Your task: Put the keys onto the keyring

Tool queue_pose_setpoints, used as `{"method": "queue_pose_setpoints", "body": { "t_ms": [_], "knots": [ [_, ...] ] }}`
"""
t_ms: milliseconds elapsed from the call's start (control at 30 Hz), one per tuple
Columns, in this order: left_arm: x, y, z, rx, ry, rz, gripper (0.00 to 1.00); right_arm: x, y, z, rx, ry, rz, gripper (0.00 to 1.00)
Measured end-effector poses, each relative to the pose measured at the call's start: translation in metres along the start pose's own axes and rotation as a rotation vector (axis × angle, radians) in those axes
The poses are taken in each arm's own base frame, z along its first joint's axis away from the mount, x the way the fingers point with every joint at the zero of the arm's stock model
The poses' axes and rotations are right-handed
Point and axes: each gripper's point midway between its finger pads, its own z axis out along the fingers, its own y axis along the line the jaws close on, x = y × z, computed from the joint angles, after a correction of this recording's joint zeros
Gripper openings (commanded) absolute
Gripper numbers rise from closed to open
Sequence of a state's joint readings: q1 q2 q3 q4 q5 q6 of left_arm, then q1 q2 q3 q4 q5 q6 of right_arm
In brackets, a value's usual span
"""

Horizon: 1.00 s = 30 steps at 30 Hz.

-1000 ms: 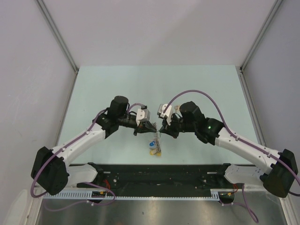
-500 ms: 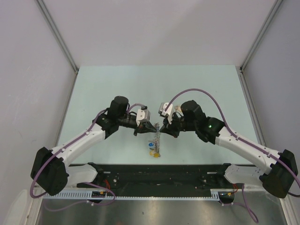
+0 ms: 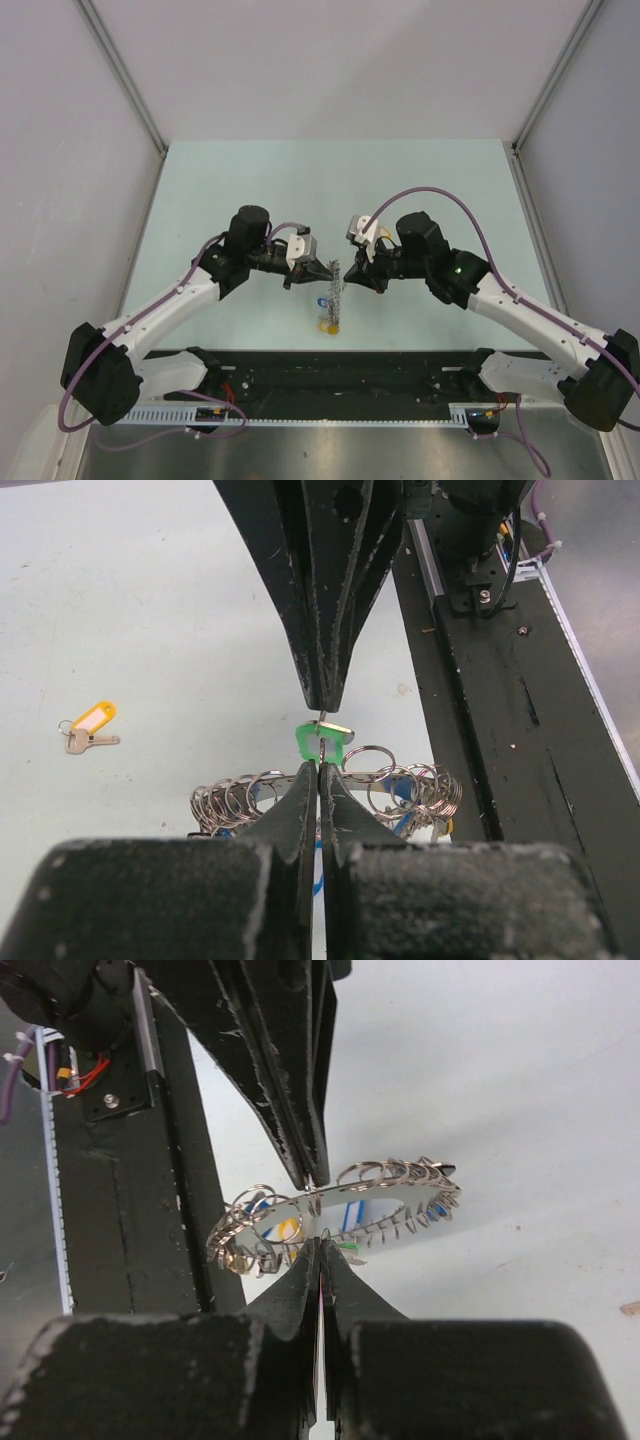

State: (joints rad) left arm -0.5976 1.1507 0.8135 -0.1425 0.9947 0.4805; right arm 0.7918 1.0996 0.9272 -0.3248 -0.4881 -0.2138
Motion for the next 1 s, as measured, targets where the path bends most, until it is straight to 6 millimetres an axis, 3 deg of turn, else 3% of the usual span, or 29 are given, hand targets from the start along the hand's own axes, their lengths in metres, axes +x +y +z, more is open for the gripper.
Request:
{"method": "queue_pose_setpoints", "body": {
  "t_ms": [233, 433, 567, 767, 900, 1000],
  "knots": [
    [0.000, 0.002, 0.000, -0.010, 0.001, 0.004, 0.01, -0.002, 0.003, 0.000, -0.019, -0.011, 0.012, 0.00],
    [0.009, 0.012, -0.010, -0.134, 0.051, -0.010, 0.00, 0.008, -0.025, -0.005, 0.130, 0.025, 0.102, 0.00],
    [-0.001, 0.014, -0.031, -0.273, 0.057, 0.005, 0.00, 0.030, -0.046, -0.009, 0.246, 0.097, 0.197, 0.00],
    [-0.022, 0.014, -0.087, -0.563, 0.003, 0.050, 0.00, 0.081, -0.068, -0.003, 0.371, 0.274, 0.330, 0.00],
    [-0.014, 0.014, -0.119, -0.737, -0.003, 0.041, 0.01, 0.108, -0.077, 0.010, 0.409, 0.359, 0.375, 0.00],
    [-0.001, 0.015, -0.130, -0.811, 0.015, 0.010, 0.00, 0.125, -0.081, 0.027, 0.411, 0.407, 0.377, 0.00]
  ]
}}
